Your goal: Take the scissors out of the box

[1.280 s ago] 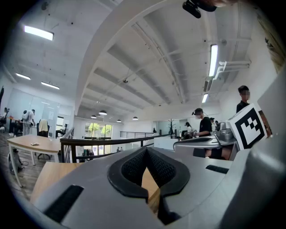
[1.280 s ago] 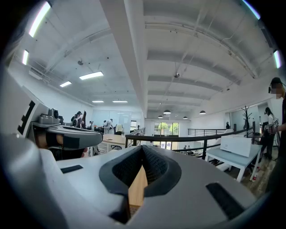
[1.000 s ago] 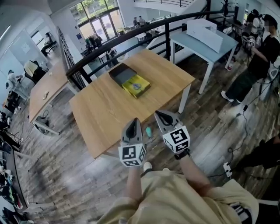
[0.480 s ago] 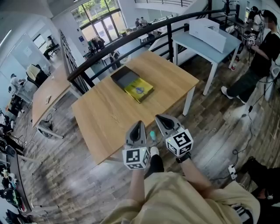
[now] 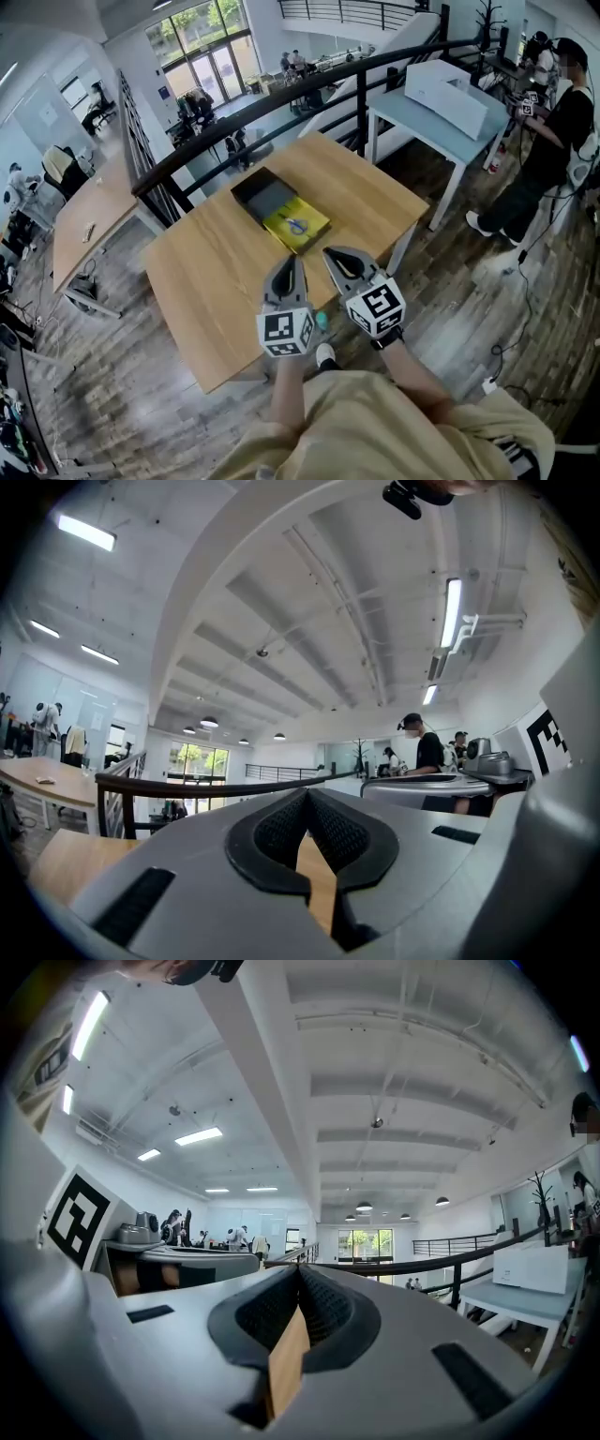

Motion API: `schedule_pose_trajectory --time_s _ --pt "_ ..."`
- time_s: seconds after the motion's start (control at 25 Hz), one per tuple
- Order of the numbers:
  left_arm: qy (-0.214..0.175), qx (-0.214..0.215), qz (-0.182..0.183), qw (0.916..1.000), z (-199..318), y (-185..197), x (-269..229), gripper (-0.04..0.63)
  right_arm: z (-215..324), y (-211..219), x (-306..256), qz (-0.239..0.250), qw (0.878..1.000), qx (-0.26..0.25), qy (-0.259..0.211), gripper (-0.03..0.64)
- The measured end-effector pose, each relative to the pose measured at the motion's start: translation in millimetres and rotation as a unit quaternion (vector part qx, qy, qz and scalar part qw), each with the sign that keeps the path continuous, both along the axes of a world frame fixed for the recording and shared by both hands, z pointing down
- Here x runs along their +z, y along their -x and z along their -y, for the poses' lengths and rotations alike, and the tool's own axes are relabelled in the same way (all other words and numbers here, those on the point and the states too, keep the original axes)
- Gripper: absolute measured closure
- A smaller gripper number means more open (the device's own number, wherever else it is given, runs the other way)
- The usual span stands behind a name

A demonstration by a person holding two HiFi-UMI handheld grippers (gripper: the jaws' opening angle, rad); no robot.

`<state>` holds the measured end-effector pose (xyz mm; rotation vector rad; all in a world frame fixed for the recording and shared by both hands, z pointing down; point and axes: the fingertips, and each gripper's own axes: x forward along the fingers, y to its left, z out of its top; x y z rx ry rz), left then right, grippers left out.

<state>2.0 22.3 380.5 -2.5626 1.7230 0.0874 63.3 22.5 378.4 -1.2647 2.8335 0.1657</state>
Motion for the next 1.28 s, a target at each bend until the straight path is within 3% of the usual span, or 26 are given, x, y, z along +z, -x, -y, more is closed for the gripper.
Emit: schedule_pose_trajectory --time_s 0.68,1.28 --pt "0.01 -0.01 -0.007 0.9999 162 79 4 0.584 167 96 7 -0.022 1.0 -0.018 0.006 0.603" --pt "0.083 -0.041 -0.034 0.9952 256 117 76 0.584 279 122 82 -0.06 0.993 -0.037 0.097 0.603"
